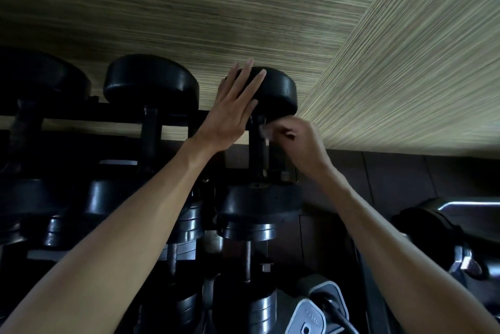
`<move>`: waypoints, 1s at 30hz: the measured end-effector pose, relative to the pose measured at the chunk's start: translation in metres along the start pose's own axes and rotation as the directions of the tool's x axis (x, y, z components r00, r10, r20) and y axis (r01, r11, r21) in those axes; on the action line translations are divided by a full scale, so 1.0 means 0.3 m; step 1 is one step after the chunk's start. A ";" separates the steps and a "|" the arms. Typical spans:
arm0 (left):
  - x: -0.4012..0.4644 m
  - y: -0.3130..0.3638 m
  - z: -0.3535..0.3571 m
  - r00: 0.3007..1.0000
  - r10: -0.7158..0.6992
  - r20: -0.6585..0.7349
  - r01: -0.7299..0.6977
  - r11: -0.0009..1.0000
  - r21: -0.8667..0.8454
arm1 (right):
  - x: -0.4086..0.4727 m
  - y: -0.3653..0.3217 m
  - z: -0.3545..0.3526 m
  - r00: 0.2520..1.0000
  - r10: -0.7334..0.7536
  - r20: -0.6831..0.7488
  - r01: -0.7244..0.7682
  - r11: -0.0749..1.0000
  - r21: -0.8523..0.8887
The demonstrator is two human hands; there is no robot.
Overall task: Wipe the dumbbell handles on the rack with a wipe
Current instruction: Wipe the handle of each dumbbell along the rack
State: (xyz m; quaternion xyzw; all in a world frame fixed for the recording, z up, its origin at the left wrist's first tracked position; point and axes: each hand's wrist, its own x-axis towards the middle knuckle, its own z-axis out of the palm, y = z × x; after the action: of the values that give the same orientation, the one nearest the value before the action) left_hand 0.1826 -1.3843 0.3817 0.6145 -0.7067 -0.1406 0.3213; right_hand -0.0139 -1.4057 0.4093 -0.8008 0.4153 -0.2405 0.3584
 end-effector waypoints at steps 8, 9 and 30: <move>-0.041 -0.014 -0.019 0.999 -0.005 0.036 0.008 0.995 -0.095 | -0.001 -0.008 0.063 0.901 -0.262 0.347 0.355 0.904 -0.238; -0.049 -0.017 -0.022 0.999 -0.012 0.040 0.016 0.994 -0.110 | -0.014 -0.005 0.054 0.878 -0.259 0.403 0.372 0.898 -0.234; -0.062 0.004 0.004 0.997 -0.078 -0.012 0.075 0.984 -0.161 | -0.068 0.039 -0.014 0.997 0.014 0.082 -0.014 1.000 -0.011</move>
State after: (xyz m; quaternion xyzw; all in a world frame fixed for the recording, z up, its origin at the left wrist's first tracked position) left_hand 0.1818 -1.3664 0.3763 0.6146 -0.6660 -0.2038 0.3705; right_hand -0.0335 -1.3950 0.4009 -0.8089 0.4071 -0.2028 0.3726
